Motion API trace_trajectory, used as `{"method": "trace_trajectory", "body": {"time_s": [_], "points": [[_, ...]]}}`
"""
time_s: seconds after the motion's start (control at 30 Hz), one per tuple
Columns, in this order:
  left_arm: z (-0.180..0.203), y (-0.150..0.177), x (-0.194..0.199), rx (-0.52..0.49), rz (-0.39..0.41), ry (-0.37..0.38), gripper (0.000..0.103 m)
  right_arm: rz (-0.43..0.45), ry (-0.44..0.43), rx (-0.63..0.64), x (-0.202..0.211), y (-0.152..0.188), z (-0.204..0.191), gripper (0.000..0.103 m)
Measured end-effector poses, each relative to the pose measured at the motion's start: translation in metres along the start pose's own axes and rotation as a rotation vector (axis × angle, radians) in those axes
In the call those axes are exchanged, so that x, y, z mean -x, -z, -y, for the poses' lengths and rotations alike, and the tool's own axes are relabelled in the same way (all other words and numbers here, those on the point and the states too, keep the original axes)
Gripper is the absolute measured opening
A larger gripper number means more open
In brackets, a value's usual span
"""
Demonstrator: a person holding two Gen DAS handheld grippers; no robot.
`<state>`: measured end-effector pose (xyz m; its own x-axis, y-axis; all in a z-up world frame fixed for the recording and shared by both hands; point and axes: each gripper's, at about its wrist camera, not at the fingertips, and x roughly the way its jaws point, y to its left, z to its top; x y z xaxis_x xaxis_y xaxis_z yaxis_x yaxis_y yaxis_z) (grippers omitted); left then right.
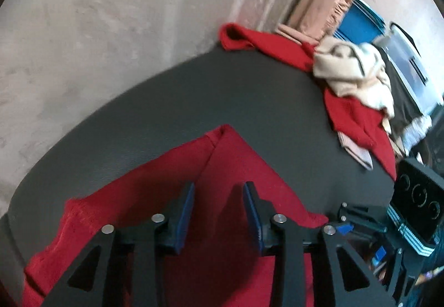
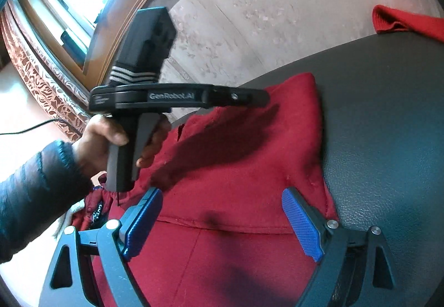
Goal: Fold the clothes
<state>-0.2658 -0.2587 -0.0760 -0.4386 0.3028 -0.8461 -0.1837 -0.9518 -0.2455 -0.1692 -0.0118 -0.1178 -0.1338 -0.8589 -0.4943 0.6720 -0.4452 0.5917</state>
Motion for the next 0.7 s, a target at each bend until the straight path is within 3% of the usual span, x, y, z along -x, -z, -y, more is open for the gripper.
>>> {"method": "trace_trajectory", "body": {"time_s": [0.13, 0.27, 0.3, 0.33, 0.37, 0.5, 0.53, 0.63, 0.7], "points": [[-0.003, -0.007, -0.017, -0.012, -0.041, 0.021, 0.038, 0.003, 0.006, 0.007, 0.000, 0.001, -0.001, 0.089], [-0.008, -0.012, -0.024, 0.010, -0.070, 0.124, 0.037, 0.005, 0.007, 0.005, -0.003, -0.001, 0.000, 0.089], [-0.010, -0.013, -0.024, 0.020, -0.069, 0.138, 0.032, 0.005, 0.009, 0.006, -0.002, 0.000, 0.000, 0.089], [-0.010, -0.015, -0.023, 0.031, -0.062, 0.149, 0.013, 0.005, 0.011, 0.007, -0.002, 0.000, 0.000, 0.089], [-0.007, -0.016, -0.018, 0.025, -0.037, 0.172, 0.006, 0.006, 0.013, 0.009, -0.002, 0.001, -0.001, 0.089], [0.009, -0.011, 0.001, -0.006, 0.078, 0.239, 0.007, 0.007, 0.028, 0.013, -0.003, 0.002, -0.002, 0.089], [0.009, -0.010, 0.002, -0.003, 0.099, 0.225, 0.007, 0.006, 0.032, 0.015, -0.003, 0.002, -0.002, 0.089], [-0.010, -0.011, -0.023, 0.079, 0.084, 0.065, 0.008, 0.004, 0.046, 0.022, -0.004, 0.001, -0.003, 0.089], [-0.012, -0.008, -0.032, 0.095, 0.107, 0.057, 0.010, 0.001, 0.061, 0.031, -0.005, 0.002, -0.005, 0.089]]}}
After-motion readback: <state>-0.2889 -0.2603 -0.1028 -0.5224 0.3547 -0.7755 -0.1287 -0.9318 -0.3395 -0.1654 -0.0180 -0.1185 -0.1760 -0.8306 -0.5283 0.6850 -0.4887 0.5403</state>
